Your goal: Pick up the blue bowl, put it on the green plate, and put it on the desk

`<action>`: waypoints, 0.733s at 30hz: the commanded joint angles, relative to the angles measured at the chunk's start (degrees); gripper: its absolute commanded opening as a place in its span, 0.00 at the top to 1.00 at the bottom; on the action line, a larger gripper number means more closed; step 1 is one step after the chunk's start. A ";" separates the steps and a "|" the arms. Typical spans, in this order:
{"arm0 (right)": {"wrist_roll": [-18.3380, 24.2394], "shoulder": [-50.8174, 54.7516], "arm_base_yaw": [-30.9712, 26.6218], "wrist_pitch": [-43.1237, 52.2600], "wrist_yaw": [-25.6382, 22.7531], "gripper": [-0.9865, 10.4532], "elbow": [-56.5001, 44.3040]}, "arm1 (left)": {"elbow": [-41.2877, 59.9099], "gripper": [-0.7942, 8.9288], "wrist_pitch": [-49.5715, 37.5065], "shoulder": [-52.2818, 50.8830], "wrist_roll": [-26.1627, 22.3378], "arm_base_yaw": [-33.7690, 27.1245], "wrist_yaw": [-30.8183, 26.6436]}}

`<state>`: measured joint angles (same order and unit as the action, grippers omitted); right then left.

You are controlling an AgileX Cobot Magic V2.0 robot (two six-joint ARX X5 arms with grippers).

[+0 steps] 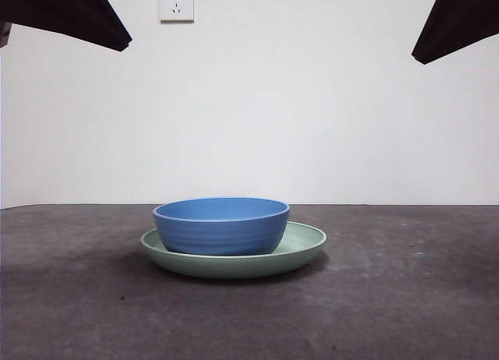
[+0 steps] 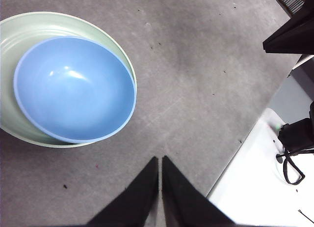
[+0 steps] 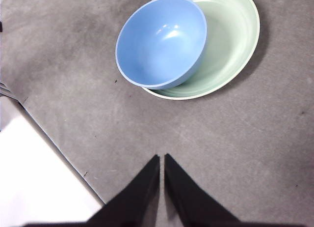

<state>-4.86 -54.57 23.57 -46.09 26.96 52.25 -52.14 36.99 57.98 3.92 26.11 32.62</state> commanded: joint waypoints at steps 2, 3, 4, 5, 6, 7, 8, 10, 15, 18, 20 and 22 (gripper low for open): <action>0.59 -0.39 0.31 0.42 0.04 0.91 0.68 | -0.70 0.91 -1.09 -2.34 -1.75 -0.11 -0.22; 0.59 -0.39 0.28 0.46 0.04 0.91 0.68 | -0.68 0.91 -1.97 -3.48 -2.75 -0.42 -0.76; 0.57 -0.39 0.28 0.48 0.04 0.91 0.68 | -0.66 0.91 -3.04 -4.55 -3.52 -0.83 -1.20; 0.59 -0.39 0.28 0.48 0.04 0.91 0.68 | -0.61 0.91 -4.96 -5.99 -4.52 -1.53 -1.57; 0.59 -0.39 0.28 0.48 0.04 0.91 0.68 | -0.52 0.91 -7.10 -7.48 -6.08 -2.47 -1.70; 0.59 -0.39 0.28 0.48 0.04 0.91 0.68 | -0.35 0.91 -9.31 -8.87 -7.58 -3.52 -1.79; 0.57 -0.39 0.28 0.48 0.04 0.91 0.68 | 0.22 0.91 -12.46 -10.69 -8.96 -4.98 -1.95; 0.59 -0.39 0.28 0.48 0.04 0.91 0.68 | 2.12 0.91 -19.08 -14.34 -9.25 -8.13 -3.61; 0.59 -0.39 0.28 0.57 0.04 0.91 0.68 | 10.10 0.91 -33.46 -24.57 -8.85 -16.20 -12.63; 0.59 -0.39 0.31 0.61 0.04 0.91 0.68 | 16.22 0.91 -38.01 -30.99 -8.85 -20.28 -19.65; 0.59 -0.39 0.28 0.61 0.04 0.91 0.68 | 19.96 0.91 -38.99 -34.58 -8.85 -22.14 -22.84; 0.59 -0.39 0.28 0.61 0.04 0.91 0.68 | 23.69 0.91 -39.19 -37.88 -8.85 -23.63 -24.96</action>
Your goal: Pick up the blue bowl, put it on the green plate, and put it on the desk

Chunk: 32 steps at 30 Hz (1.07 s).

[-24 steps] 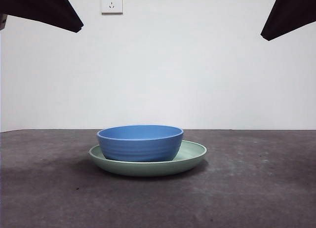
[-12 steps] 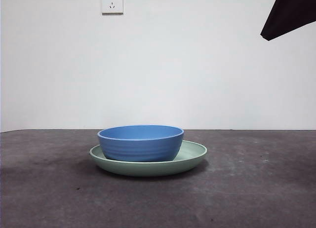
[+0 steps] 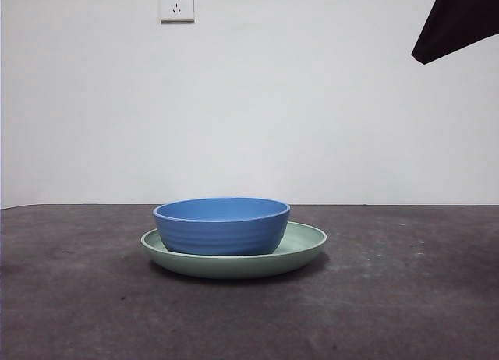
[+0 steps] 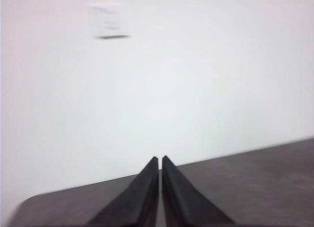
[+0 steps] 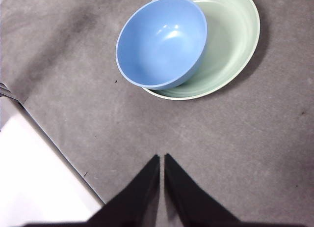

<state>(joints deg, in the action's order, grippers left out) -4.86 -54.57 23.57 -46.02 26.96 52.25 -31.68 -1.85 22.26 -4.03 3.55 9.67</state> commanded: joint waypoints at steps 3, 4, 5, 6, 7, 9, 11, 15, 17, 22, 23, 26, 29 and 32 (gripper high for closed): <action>0.59 -0.39 0.28 0.55 0.04 0.91 0.68 | 9.09 0.91 -0.33 -6.80 -0.87 -2.86 -3.72; 0.59 -0.39 0.31 0.55 0.07 0.91 0.68 | 10.84 0.91 -0.37 -8.11 -0.85 -3.28 -3.87; 0.57 -0.39 0.28 0.55 0.04 0.91 0.68 | 13.16 0.91 -0.31 -9.86 -0.63 -3.72 -3.89; 0.57 -0.39 0.28 0.55 0.04 0.91 0.68 | 14.78 0.91 -0.37 -11.04 -0.04 -4.00 -3.91; 0.57 -0.39 0.28 0.55 0.04 0.91 0.68 | 16.31 0.91 -0.28 -12.20 0.61 -4.26 -3.96; 0.59 -0.39 0.28 0.55 0.04 0.91 0.68 | 19.76 0.91 -0.31 -14.56 1.95 -4.79 -3.96; 0.59 -0.39 0.28 0.55 0.04 0.91 0.68 | 22.47 0.91 0.17 -16.37 2.97 -5.14 -3.98; 0.59 -0.39 0.28 0.55 0.04 0.91 0.68 | 25.81 0.91 2.14 -18.64 3.63 -5.27 -4.39; 0.59 -0.39 0.28 0.55 0.04 0.91 0.68 | 27.23 0.91 2.73 -19.43 3.65 -5.27 -4.44; 0.59 -0.39 0.28 0.57 0.04 0.91 0.68 | 30.12 0.91 3.93 -21.55 3.69 -5.27 -5.11; 0.59 -0.39 0.28 0.57 0.04 0.91 0.68 | 30.67 0.91 4.24 -22.12 3.67 -5.27 -5.25; 0.59 -0.39 0.28 0.59 0.04 0.91 0.68 | 31.04 0.91 5.95 -22.10 3.63 -5.27 -5.44; 0.59 -0.39 0.28 0.59 0.04 0.91 0.68 | 31.04 0.91 8.35 -22.10 3.63 -5.27 -5.44; 0.59 -0.39 0.28 0.59 0.04 0.91 0.68 | 31.04 0.91 11.96 -22.10 3.65 -5.25 -5.44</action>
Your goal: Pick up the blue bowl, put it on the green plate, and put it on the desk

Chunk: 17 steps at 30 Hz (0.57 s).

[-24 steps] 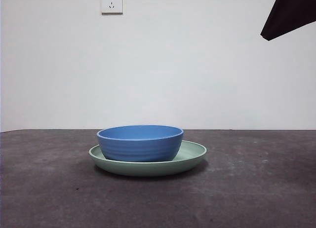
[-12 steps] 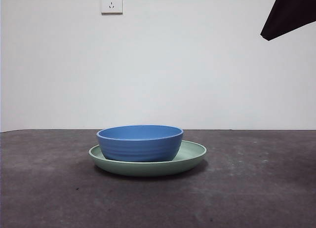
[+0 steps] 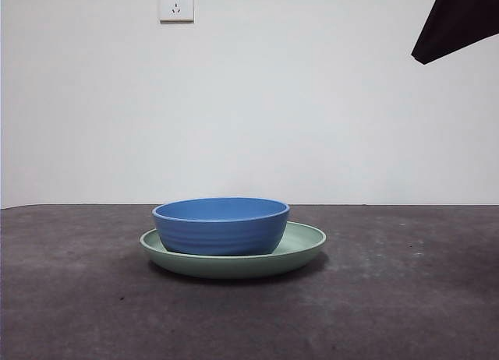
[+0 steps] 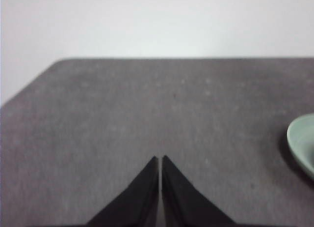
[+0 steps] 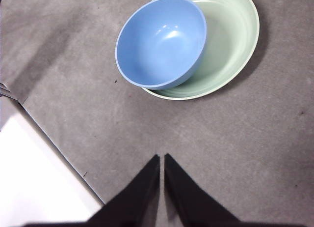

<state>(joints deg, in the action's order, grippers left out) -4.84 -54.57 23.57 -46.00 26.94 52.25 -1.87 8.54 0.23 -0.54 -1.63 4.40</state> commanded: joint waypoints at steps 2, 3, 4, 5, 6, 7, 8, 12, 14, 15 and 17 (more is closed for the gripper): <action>0.57 -0.39 0.28 0.57 0.07 0.91 0.68 | 1.20 0.91 1.95 -0.07 0.20 -0.07 -0.17; 0.57 -0.39 0.28 0.59 0.07 0.91 0.68 | 1.20 0.91 2.10 -0.07 0.15 -0.07 -0.15; 0.57 -0.39 0.28 0.59 0.07 0.91 0.68 | 1.20 0.91 2.08 -0.07 0.15 -0.07 -0.15; 0.57 -0.39 0.28 0.57 0.07 0.91 0.68 | 1.20 0.91 2.08 -0.07 0.17 -0.07 -0.15; 0.57 -0.39 0.28 0.59 0.07 0.91 0.68 | 1.20 0.91 2.08 -0.07 0.15 -0.07 -0.15; 0.57 -0.39 0.28 0.59 0.07 0.91 0.68 | 1.20 0.91 2.08 -0.07 0.15 -0.07 -0.17; 0.57 -0.39 0.28 0.59 0.07 0.91 0.68 | 1.20 0.91 2.08 -0.07 0.15 -0.07 -0.15; 0.57 -0.39 0.28 0.59 0.07 0.91 0.68 | 1.20 0.91 2.10 -0.07 0.15 -0.07 -0.15; 0.57 -0.39 0.28 0.59 0.07 0.91 0.68 | 1.20 0.91 2.10 -0.04 0.15 -0.07 -0.15; 0.57 -0.39 0.28 0.59 0.07 0.91 0.68 | 1.20 0.91 2.12 -0.04 0.15 -0.07 -0.15; 0.57 -0.39 0.28 0.59 0.07 0.91 0.68 | 1.18 0.91 2.10 -0.07 0.15 -0.07 -0.15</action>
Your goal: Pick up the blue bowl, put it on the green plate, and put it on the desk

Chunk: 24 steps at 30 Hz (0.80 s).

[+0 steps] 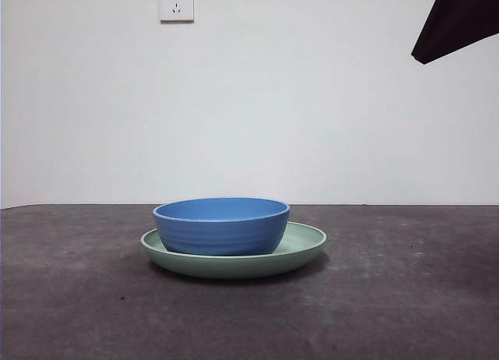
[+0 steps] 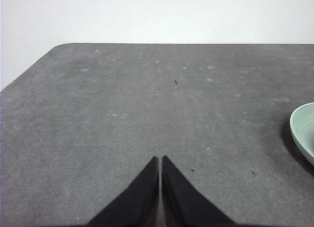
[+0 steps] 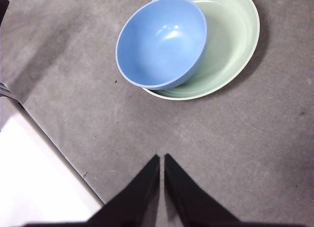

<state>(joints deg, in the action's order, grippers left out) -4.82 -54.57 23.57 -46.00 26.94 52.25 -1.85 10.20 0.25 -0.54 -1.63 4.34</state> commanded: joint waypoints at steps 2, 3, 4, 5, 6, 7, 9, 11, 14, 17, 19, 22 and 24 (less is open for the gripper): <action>0.55 -0.39 0.28 0.59 0.07 0.91 0.68 | 1.18 0.91 0.44 -0.07 0.15 -0.07 -0.09; 0.55 -0.39 0.28 0.59 0.07 0.91 0.68 | 1.18 0.91 0.46 -0.09 0.15 -0.07 -0.09; 0.55 -0.39 0.28 0.59 0.07 0.91 0.68 | 1.16 0.91 0.46 -0.09 0.15 -0.07 -0.09; 0.55 -0.39 0.28 0.59 0.07 0.91 0.68 | 1.16 0.91 0.44 -0.09 0.15 -0.07 -0.09; 0.55 -0.39 0.28 0.59 0.07 0.91 0.68 | 1.16 0.91 0.44 -0.09 0.15 -0.07 -0.09; 0.55 -0.39 0.28 0.59 0.07 0.91 0.68 | 1.16 0.91 0.44 -0.09 0.15 -0.07 -0.09; 0.55 -0.39 0.28 0.59 0.07 0.91 0.68 | 1.16 0.91 0.46 -0.07 0.15 -0.07 -0.09; 0.55 -0.39 0.28 0.59 0.07 0.91 0.68 | 1.16 0.91 0.46 -0.09 0.15 -0.07 -0.09; 0.81 -0.39 0.28 0.55 0.07 0.91 0.68 | 1.16 0.91 0.44 -0.09 0.15 -0.07 -0.11; 1.03 0.15 0.00 0.59 -0.28 0.91 0.68 | 1.16 0.91 0.46 -0.09 0.15 -0.07 -0.09; 4.63 1.29 -0.96 0.76 -1.16 0.91 0.68 | 1.16 0.91 0.44 -0.07 0.13 -0.07 -0.09; 7.45 4.42 -3.02 3.23 -3.69 0.91 0.15 | 1.16 0.91 0.46 -0.07 0.13 -0.07 -0.09; 7.41 8.00 -5.31 8.13 -5.88 0.91 -1.36 | 1.16 0.91 0.46 -0.09 0.13 -0.07 -0.09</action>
<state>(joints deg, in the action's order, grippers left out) 0.75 -47.53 18.72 -39.86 21.71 51.11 -1.85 10.20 0.27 -0.51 -1.63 4.34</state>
